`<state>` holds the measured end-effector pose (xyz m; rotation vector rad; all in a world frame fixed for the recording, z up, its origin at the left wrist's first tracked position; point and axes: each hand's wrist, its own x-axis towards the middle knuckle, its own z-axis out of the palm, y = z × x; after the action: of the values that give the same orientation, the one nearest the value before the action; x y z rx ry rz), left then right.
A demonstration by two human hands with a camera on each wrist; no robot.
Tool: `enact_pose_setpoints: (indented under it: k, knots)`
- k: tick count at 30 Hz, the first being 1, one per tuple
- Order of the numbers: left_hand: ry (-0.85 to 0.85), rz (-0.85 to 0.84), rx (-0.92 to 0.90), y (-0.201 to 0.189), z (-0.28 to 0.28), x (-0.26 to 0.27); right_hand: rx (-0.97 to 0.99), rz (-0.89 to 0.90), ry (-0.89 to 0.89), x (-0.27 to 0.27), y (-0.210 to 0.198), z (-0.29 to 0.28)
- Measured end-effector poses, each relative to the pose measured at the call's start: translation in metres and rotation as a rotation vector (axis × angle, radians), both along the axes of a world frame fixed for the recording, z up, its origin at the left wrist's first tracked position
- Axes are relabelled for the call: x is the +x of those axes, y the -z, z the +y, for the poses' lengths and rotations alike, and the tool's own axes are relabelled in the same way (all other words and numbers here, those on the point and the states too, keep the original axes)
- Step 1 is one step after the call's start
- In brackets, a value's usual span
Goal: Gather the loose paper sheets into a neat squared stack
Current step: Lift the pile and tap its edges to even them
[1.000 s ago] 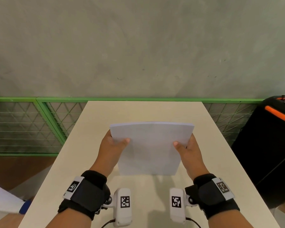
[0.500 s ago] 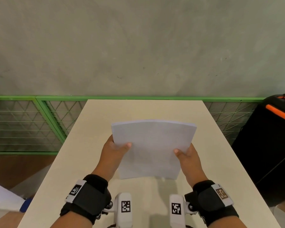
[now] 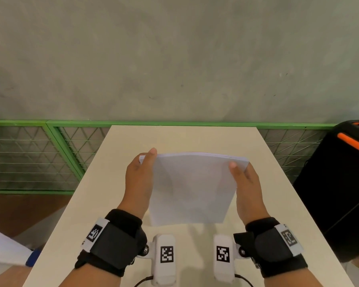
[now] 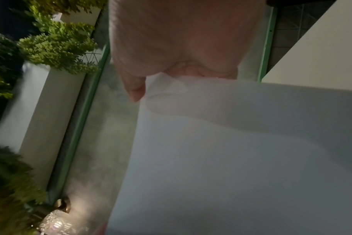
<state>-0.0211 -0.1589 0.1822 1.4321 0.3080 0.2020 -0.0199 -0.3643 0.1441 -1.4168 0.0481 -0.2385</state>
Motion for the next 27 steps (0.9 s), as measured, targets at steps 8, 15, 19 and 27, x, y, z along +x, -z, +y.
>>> enact_pose_setpoints:
  k: [8,15,19,27]
  knots:
    - [-0.058,0.005,-0.008,-0.006,-0.005,0.002,0.061,0.107,0.112,0.009,-0.008,0.01]
    - [0.027,-0.051,0.077,0.006,0.002,-0.001,0.002,0.071,0.067,0.008,-0.002,0.006]
    - [0.132,-0.015,0.171,0.047,0.011,-0.006,-0.103,0.09,0.013,0.002,0.019,0.003]
    - [0.252,0.209,0.251,0.116,0.015,-0.019,-0.309,0.363,-0.105,-0.013,0.087,-0.001]
